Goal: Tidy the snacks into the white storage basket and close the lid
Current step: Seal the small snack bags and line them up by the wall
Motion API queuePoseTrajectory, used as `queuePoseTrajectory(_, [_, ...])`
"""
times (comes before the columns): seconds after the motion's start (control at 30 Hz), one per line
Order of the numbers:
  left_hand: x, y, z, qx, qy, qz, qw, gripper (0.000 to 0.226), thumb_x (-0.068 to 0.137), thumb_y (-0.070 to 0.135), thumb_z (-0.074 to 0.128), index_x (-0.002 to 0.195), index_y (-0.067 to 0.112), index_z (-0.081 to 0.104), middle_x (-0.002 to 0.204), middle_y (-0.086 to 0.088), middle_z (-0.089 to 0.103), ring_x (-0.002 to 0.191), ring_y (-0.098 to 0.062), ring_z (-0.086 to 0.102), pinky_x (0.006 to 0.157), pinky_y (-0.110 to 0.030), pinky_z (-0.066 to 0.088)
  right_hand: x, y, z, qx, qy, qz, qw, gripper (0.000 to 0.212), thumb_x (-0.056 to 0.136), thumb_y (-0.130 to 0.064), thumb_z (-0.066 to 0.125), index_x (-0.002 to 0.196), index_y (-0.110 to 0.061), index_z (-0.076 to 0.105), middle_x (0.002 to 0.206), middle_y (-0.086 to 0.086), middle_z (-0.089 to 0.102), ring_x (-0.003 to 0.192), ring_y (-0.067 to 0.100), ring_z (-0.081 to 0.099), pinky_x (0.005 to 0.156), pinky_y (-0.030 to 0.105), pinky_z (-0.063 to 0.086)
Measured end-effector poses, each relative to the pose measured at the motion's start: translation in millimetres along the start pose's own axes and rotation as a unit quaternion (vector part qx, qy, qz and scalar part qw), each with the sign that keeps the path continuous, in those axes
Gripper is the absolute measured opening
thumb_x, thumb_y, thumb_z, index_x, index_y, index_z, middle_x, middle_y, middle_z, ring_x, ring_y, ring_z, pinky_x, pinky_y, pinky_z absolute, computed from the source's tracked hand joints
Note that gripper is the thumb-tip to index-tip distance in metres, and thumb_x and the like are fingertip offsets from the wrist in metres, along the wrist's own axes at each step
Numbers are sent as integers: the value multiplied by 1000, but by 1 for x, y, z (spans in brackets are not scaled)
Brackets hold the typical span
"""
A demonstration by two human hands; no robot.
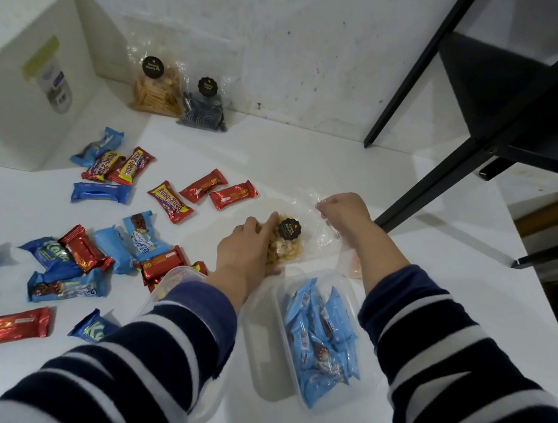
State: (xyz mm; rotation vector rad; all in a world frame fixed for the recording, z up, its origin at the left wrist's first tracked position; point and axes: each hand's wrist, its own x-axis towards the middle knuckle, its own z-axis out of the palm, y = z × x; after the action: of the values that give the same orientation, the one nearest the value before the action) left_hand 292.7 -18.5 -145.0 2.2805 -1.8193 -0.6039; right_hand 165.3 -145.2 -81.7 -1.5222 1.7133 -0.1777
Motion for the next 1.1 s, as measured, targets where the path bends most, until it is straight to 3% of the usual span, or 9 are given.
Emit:
queuePoseTrajectory(0.13, [1, 0, 0, 10, 0, -1, 1000, 98, 78, 51, 69, 150, 34, 4, 134, -6, 39, 115, -27, 49, 78, -38, 48, 2, -1, 2, -11, 25, -22, 999, 2, 87, -19, 59, 87, -19, 61, 91, 4, 59, 83, 18, 52, 76, 28, 44])
queuePoseTrajectory(0.2, [2, 0, 0, 14, 0, -3, 1000, 98, 78, 53, 68, 150, 34, 3, 134, -6, 39, 114, -27, 49, 77, -37, 48, 2, -1, 2, -14, 25, -20, 999, 7, 86, -17, 59, 88, -15, 65, 89, 4, 58, 82, 19, 52, 74, 28, 44])
queuePoseTrajectory(0.33, [1, 0, 0, 14, 7, -1, 1000, 99, 78, 54, 67, 150, 33, 2, 135, -5, 39, 114, -25, 50, 76, -35, 47, 1, -7, 4, -1, -1, 1, 1000, 33, 86, -13, 55, 111, 8, 62, 87, 8, 51, 79, 21, 47, 65, 29, 39])
queuePoseTrajectory(0.47, [1, 0, -1, 21, 7, 0, 1000, 98, 80, 55, 65, 149, 34, 0, 136, -6, 37, 116, -25, 49, 78, -35, 47, 4, -13, 7, -28, 17, -18, 999, 13, 87, -13, 56, 90, -5, 65, 88, 9, 57, 80, 23, 51, 70, 29, 42])
queuePoseTrajectory(0.57, [1, 1, -2, 25, 4, -2, 1000, 98, 80, 55, 65, 150, 33, 0, 137, -5, 37, 116, -24, 49, 77, -34, 47, 5, -13, 8, -43, 23, -16, 999, 17, 90, -14, 54, 96, -2, 65, 93, 10, 58, 84, 25, 52, 72, 28, 42])
queuePoseTrajectory(0.7, [0, 0, -1, 13, 3, -4, 1000, 98, 79, 53, 66, 150, 34, 2, 137, -4, 37, 117, -24, 49, 80, -36, 49, 5, -12, 12, 31, 25, -9, 999, 28, 85, -11, 55, 103, 8, 63, 85, 6, 51, 78, 20, 45, 66, 27, 37])
queuePoseTrajectory(0.9, [2, 1, 0, 16, 9, -5, 1000, 98, 79, 54, 66, 150, 34, 2, 138, -4, 37, 117, -24, 50, 82, -35, 50, 7, -16, 15, 15, 56, -39, 998, 24, 88, -9, 53, 103, 4, 67, 102, 16, 68, 82, 21, 53, 71, 27, 44])
queuePoseTrajectory(1.03, [3, 0, 1, 20, 7, -6, 1000, 98, 79, 54, 66, 150, 34, 1, 137, -5, 37, 117, -24, 49, 81, -35, 49, 5, -14, 15, 22, 33, -37, 999, 19, 89, -11, 51, 71, -12, 57, 73, 3, 51, 70, 21, 46, 60, 23, 38])
queuePoseTrajectory(1.1, [3, -1, 1, 19, 5, -4, 1000, 98, 80, 53, 66, 150, 34, 0, 137, -5, 36, 117, -24, 49, 81, -35, 49, 5, -13, 14, 25, 31, -47, 998, 17, 86, -13, 52, 69, -13, 50, 72, 5, 44, 68, 21, 40, 56, 24, 33])
